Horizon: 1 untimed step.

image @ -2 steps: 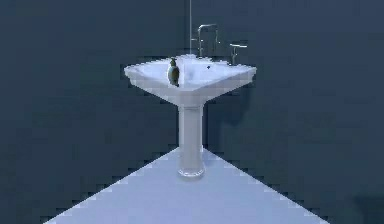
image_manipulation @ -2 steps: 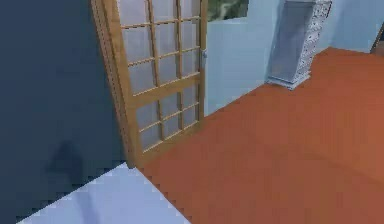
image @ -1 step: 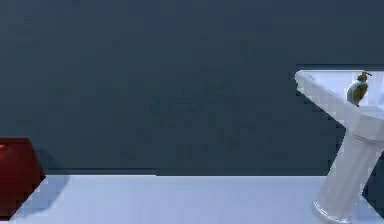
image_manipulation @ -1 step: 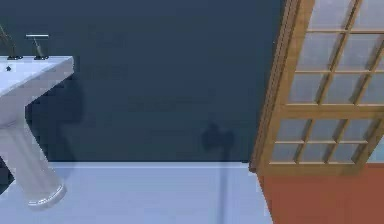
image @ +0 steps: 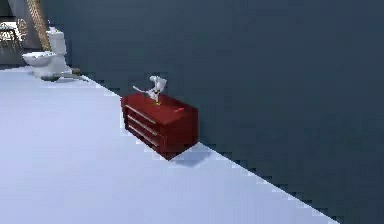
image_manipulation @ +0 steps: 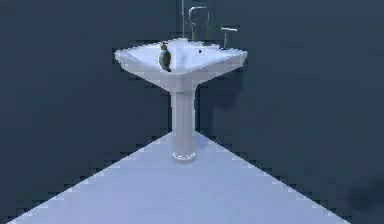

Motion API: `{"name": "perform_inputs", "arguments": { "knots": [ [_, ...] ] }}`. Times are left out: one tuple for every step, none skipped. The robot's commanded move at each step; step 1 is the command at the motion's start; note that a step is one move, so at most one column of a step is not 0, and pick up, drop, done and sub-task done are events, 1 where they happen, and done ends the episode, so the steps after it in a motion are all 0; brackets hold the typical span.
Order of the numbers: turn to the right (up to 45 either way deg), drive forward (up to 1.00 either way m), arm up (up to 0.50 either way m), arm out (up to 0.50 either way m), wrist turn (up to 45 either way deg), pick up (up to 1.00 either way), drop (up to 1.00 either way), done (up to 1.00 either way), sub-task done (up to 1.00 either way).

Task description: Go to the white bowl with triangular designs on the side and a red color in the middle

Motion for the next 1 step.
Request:
{"name": "perform_inputs", "arguments": {
  "knots": [
    [-42.0,0.00,0.00,0.00,0.0,0.00,0.00,0.00,0.00]
  ]
}}
